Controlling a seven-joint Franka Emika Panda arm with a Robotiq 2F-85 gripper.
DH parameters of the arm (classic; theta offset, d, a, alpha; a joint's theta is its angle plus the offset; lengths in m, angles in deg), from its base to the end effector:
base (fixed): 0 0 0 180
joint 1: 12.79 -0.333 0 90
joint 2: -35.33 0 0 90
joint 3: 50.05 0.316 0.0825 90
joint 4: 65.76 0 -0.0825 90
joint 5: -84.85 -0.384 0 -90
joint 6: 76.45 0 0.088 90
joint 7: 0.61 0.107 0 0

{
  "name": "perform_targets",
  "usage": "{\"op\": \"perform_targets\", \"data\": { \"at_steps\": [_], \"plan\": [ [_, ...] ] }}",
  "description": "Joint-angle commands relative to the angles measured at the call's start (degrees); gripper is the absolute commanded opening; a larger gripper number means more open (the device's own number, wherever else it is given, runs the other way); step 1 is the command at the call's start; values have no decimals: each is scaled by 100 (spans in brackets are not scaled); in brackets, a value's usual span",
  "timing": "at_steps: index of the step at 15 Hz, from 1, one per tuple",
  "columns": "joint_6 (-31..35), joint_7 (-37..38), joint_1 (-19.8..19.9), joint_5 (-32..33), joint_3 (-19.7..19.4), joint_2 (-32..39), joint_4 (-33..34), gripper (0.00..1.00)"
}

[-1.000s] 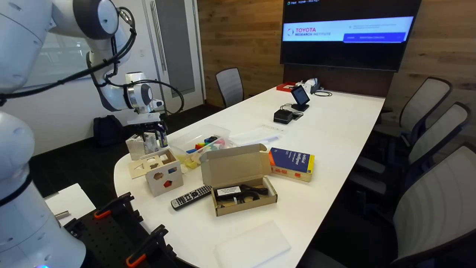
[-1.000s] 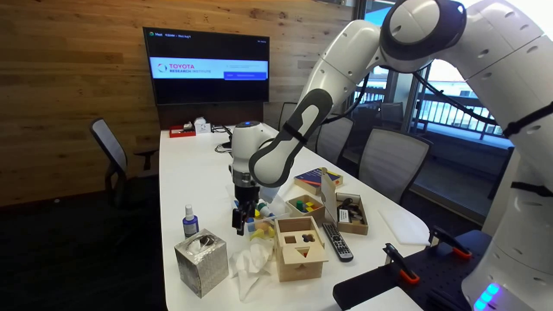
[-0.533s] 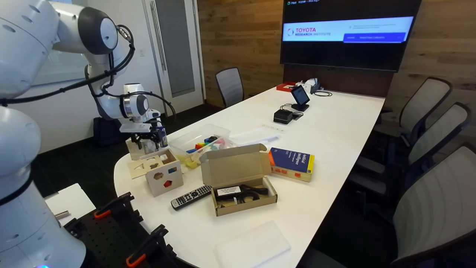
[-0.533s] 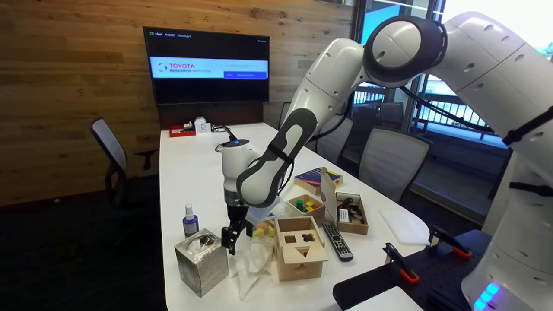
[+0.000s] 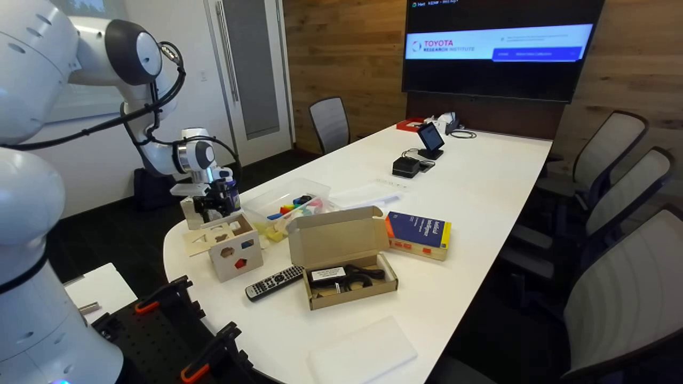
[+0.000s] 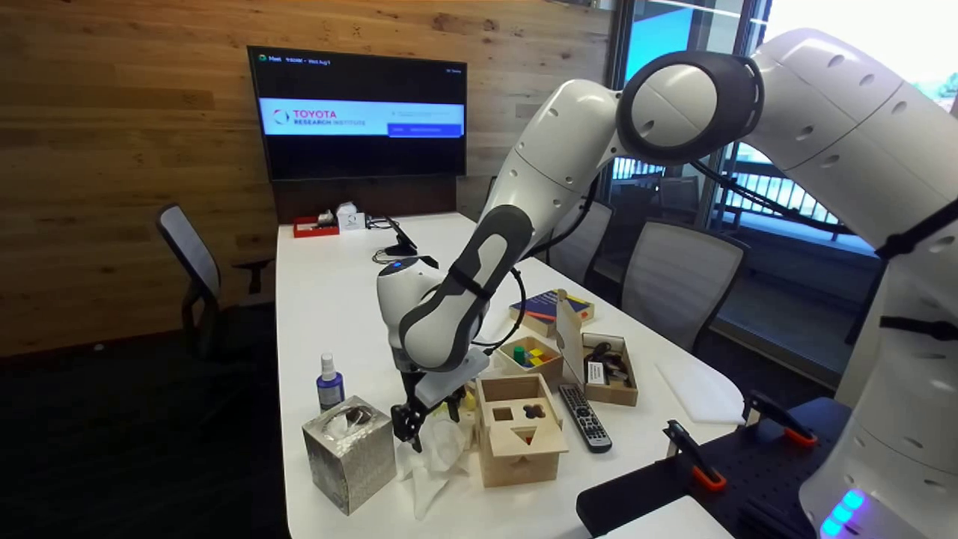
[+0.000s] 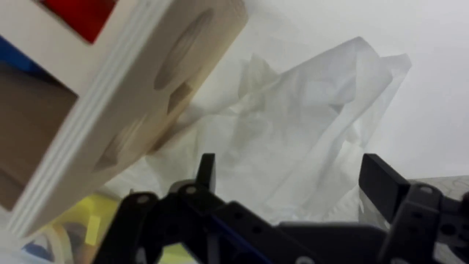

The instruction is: Use paper towel to wipe the remote

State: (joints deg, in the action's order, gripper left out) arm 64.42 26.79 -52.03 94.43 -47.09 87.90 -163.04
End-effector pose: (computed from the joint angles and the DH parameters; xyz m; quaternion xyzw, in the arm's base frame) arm 0.4718 0.4262 0.0502 0.9789 0.1878 -0.0478 0.0653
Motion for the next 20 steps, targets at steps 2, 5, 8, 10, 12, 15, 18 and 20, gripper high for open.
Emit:
{"op": "perform_targets", "data": {
  "at_steps": [2, 5, 8, 10, 12, 15, 18, 20],
  "plan": [
    [-651, 7, 50, -270, -11, 383, 604, 100],
    [-811, -76, 101, -280, 7, 641, 940, 98],
    [-977, -122, 112, -273, 15, 850, 1247, 69],
    [-1091, -113, 106, -272, 14, 963, 1416, 53],
    [-1153, -125, 109, -270, 21, 1066, 1567, 37],
    [-1195, -166, 113, -257, 26, 1158, 1718, 15],
    [-1244, -196, 118, -252, 23, 1194, 1814, 0],
    [-1228, -285, 137, -235, 44, 1159, 1806, 0]
  ]
}}
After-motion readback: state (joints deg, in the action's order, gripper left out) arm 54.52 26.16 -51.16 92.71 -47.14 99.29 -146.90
